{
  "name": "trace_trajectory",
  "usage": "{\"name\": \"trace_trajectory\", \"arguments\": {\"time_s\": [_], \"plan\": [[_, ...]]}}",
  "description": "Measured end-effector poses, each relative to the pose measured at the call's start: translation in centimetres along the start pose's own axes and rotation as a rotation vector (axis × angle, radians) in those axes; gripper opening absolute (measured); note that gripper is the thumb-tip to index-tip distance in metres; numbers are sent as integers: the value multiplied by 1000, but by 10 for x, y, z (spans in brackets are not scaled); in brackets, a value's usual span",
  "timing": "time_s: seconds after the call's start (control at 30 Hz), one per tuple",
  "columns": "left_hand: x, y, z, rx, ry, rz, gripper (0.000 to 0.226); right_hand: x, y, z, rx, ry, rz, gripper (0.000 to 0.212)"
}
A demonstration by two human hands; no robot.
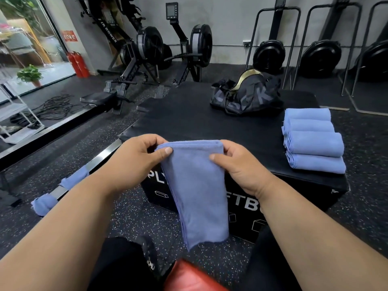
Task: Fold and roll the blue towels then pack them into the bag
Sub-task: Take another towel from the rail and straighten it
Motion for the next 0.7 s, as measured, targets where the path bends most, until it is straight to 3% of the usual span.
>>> {"name": "trace_trajectory", "arguments": {"time_s": [0.23, 0.53, 0.7], "plan": [[-24, -1, 47, 1, 15, -110, 12, 27, 8, 23, -5, 184, 160, 17], [-35, 7, 102, -8, -7, -338, 9, 54, -2, 52, 63, 132, 152, 41], [-25, 22, 177, -89, 21, -310, 13, 79, -24, 108, 140, 231, 104, 33]]}}
Point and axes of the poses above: each hand's wrist, its own z-axis towards the middle knuckle, its own x-axis out of the back of the hand, y = z × x, the point moved 7 cm from there along z, towards the middle knuckle, and after that the axes turned 3 degrees about x, right-handed, at the moved point
